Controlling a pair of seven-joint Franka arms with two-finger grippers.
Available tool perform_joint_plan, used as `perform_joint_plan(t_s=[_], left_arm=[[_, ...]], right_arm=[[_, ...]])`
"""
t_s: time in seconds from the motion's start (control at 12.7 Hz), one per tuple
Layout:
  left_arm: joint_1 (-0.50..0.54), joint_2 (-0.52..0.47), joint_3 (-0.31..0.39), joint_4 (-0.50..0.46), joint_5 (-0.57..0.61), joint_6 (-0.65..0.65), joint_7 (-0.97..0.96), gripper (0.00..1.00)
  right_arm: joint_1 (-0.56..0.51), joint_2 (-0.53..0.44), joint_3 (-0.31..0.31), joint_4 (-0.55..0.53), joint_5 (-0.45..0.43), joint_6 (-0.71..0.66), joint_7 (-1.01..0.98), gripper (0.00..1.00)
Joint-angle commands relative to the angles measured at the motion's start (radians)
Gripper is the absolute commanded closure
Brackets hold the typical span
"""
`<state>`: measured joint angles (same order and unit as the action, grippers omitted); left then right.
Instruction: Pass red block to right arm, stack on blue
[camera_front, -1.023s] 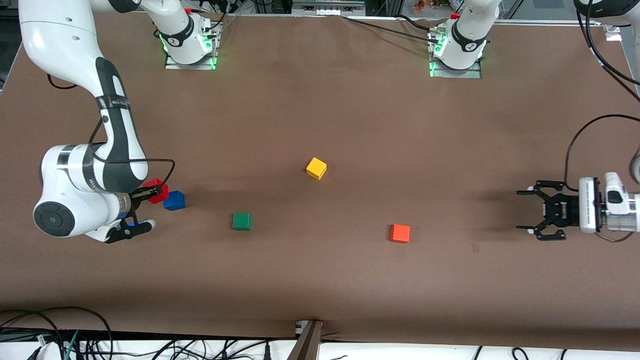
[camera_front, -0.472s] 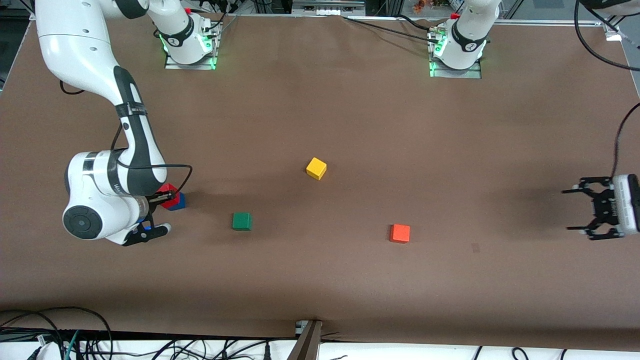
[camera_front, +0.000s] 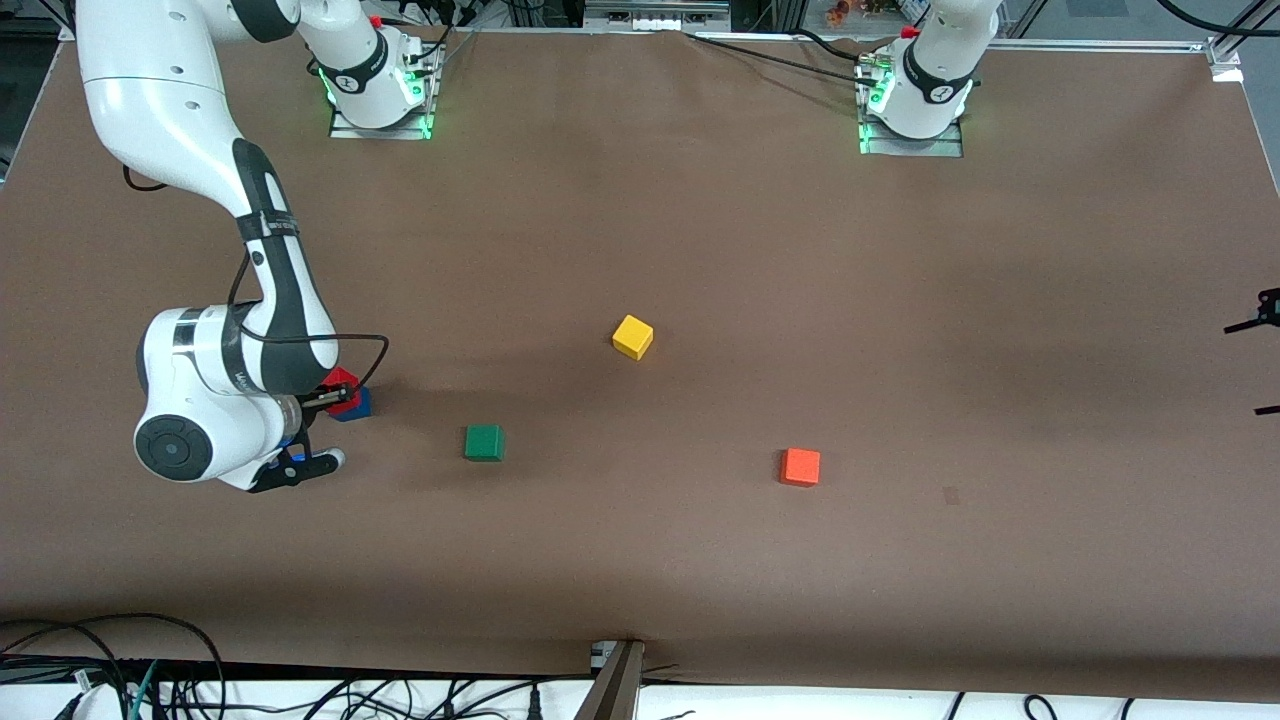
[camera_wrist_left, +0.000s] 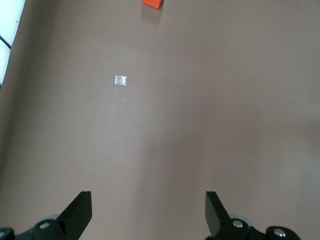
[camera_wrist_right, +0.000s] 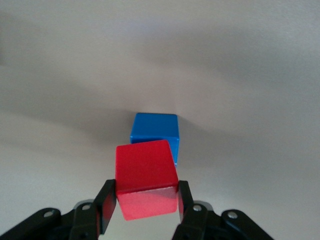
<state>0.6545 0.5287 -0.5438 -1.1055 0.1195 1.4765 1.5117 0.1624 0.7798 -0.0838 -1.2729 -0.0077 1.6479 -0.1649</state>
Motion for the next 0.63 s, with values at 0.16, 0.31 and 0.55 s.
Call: perform_joint_plan(t_s=[0.16,0.31,0.55], left_arm=[[-0.055,-0.172,0.018,-0.109,0.055,-0.038,-0.232,0.00],[-0.110,-0.268,0.030,-0.160,0.072,-0.038,-0.371,0.00],[-0.225,-0.384,0.056,-0.249,0.126,-0.036,-0.626,0.00]], right_arm=[[-0.004,0.009,0.001,0.007,-0.023,0.007,0.019,1.00],[-0.004,0.012,0.001,0.007,-0.023,0.007,0.033,1.00],[-0.004,0.021,0.001,0.007,-0.021,0.016,0.033,1.00]])
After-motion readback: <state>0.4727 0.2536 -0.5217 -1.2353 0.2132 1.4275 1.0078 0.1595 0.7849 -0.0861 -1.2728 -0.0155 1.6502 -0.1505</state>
